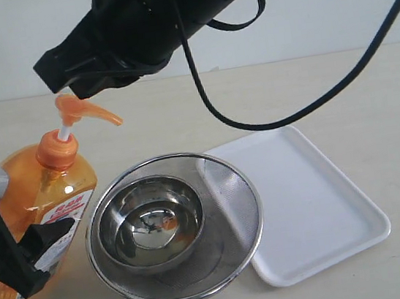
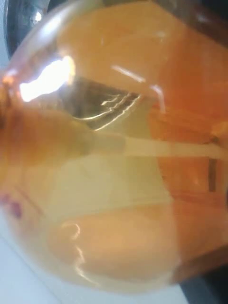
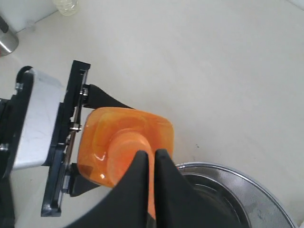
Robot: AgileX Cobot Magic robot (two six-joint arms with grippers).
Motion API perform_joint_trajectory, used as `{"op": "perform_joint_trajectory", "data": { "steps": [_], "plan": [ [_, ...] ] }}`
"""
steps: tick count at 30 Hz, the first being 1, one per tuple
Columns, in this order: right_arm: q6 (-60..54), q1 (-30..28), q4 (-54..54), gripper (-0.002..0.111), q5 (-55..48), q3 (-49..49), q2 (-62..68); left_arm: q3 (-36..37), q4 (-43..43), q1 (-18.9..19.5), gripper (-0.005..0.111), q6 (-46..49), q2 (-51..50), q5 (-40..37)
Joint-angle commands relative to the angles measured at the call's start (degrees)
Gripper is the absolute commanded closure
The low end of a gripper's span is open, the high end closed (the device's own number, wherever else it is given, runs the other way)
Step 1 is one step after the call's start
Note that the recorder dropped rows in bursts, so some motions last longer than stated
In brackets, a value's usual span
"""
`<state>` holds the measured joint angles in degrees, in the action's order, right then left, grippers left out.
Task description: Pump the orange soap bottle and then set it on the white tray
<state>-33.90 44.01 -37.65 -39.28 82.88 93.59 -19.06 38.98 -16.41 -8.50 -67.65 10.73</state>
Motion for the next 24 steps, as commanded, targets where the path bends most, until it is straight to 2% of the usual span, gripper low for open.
{"op": "perform_joint_trajectory", "data": {
  "steps": [1,15,24],
  "plan": [
    [0.6,-1.1,0.6,0.108,0.3,0.1,-0.2,-0.4,-0.5,-0.3,0.102,-0.2,0.3,2.5],
    [-4.1,-1.0,-6.4,0.108,-2.5,0.1,2.5,-0.4,-0.5,-0.3,0.102,-0.2,0.3,2.5],
    [-3.5,-0.8,-6.7,0.108,-5.1,0.1,3.1,-0.4,-0.5,-0.3,0.102,-0.2,0.3,2.6]
  ]
}}
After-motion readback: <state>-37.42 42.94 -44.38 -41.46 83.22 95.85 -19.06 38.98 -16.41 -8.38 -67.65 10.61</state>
